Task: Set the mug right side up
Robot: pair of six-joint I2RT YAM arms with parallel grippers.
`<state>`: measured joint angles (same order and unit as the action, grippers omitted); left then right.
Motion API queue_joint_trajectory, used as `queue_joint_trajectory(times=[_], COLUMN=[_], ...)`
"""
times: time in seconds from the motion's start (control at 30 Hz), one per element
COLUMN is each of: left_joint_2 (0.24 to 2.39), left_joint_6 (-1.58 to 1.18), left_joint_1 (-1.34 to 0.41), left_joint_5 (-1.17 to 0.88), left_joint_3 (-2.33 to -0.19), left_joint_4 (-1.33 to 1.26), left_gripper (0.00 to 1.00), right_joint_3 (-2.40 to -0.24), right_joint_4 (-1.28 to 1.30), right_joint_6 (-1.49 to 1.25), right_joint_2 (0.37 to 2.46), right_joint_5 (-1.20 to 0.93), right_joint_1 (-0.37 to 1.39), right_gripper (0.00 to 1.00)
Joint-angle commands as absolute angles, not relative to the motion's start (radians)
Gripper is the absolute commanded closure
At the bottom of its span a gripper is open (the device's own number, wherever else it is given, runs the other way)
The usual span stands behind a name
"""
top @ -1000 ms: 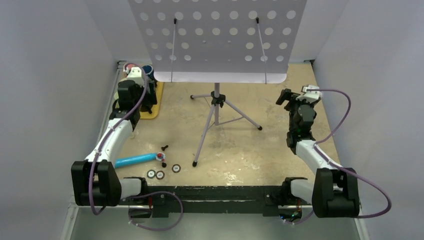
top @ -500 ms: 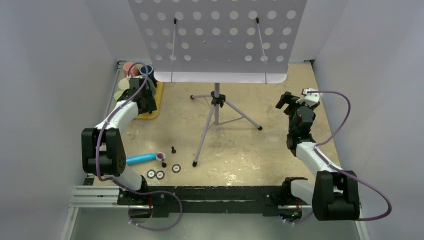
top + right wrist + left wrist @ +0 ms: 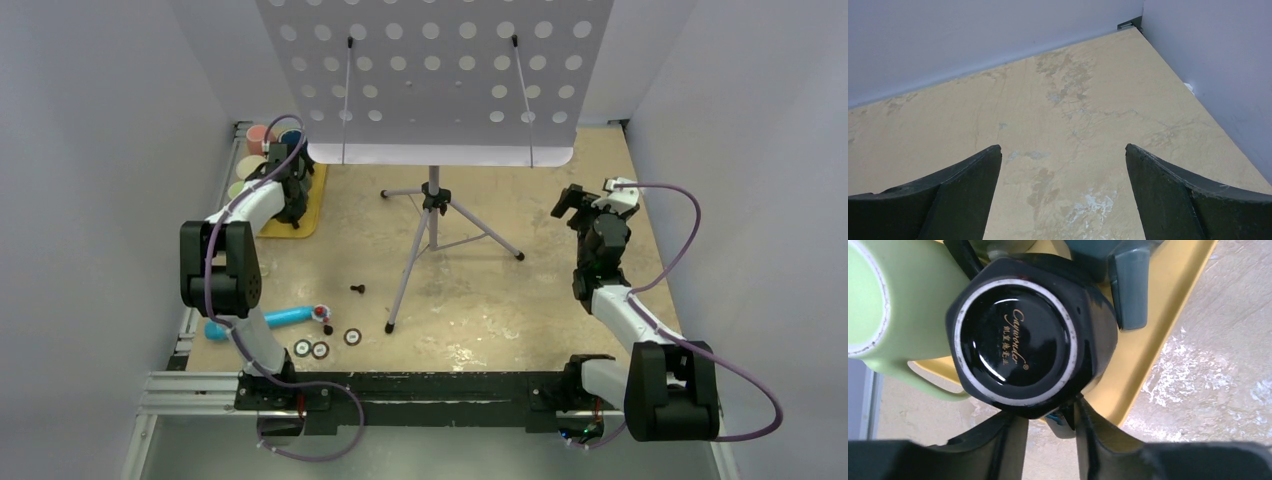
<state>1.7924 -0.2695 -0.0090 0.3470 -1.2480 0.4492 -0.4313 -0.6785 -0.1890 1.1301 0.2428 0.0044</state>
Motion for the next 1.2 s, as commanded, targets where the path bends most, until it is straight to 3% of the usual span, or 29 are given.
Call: queue_joint_trajectory(times=[0.0,0.1,0.27,0.53,0.77,1.03,1.17], left_joint_2=[1.806,1.805,1.721,1.433,1.218,0.948,0.85], left_joint_6=[-0.252,-0.241,-0.208,-0.18,-0.127,-0.082,-0.07], left_joint_1=[-0.01,-0.006,-0.001,0.038,0.038,0.038,0.038], left_joint_5=[0.343,0.315,0.203,-0.031,-0.227,-0.385,-0.458], left_joint_3=[-1.289,-1.288,-1.233,-1.117,-1.085,-1.081,-1.108], left_joint_4=[0.451,0.45,0.437,0.51,0.697,0.92,1.008], left_gripper=[0.64,0.86,0.98,1.0,1.0,1.0,1.0], right_joint_3=[-0.429,-0.43,-0.443,-0.506,-0.584,-0.664,-0.71], right_joint_4=[-0.739,-0.739,-0.676,-0.499,-0.382,-0.606,-0.809], right_joint_6=[-0.178,-0.174,-0.176,-0.297,-0.38,-0.514,-0.631], right_joint_2=[1.121,1.122,1.087,0.953,0.889,0.99,1.142], right_joint_5=[0.228,0.217,0.161,-0.135,-0.171,-0.05,-0.104], right_joint_1=[0.003,0.003,0.003,0.075,0.437,0.922,1.038], right_gripper=[0.02,0.02,0.02,0.05,0.05,0.02,0.02])
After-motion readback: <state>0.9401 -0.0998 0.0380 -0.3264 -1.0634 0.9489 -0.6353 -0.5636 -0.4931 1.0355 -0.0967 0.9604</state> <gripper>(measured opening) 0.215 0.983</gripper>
